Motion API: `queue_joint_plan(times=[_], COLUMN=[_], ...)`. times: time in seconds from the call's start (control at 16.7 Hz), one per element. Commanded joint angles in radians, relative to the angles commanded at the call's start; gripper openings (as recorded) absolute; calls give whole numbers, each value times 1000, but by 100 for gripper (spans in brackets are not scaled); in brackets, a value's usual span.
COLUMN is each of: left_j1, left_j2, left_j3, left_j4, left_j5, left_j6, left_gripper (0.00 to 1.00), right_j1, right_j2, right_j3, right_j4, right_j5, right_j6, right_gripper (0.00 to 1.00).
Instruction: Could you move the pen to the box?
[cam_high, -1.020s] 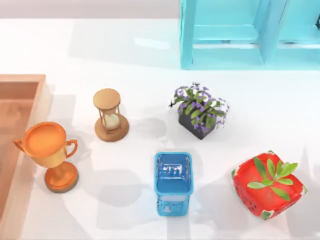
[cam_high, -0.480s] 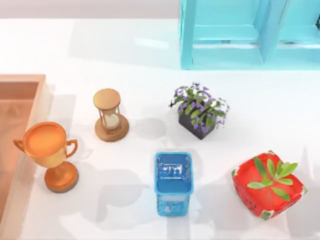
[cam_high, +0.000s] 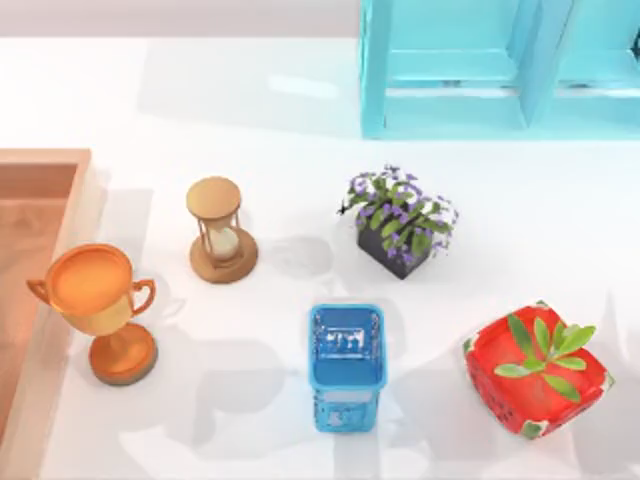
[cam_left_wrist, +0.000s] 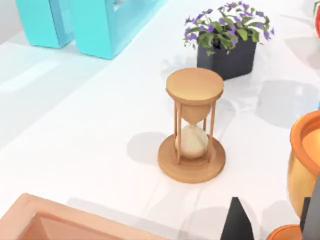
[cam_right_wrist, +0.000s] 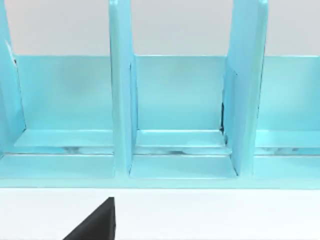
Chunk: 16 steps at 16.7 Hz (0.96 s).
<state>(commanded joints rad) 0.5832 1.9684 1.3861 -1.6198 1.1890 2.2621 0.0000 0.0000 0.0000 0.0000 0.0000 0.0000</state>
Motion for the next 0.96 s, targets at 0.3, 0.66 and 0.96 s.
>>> queue_joint_plan(times=[0.3, 0.66, 0.96], left_j1=[0, 0, 0], left_j2=[0, 0, 0], left_j3=[0, 0, 0], left_j4=[0, 0, 0], left_j5=[0, 0, 0], left_j6=[0, 0, 0], left_gripper=[60, 100, 100], right_j1=[0, 0, 0], right_j2=[0, 0, 0], right_j3=[0, 0, 0], right_j4=[0, 0, 0], right_j5=[0, 0, 0], right_j6=[0, 0, 0], right_gripper=[100, 100, 100])
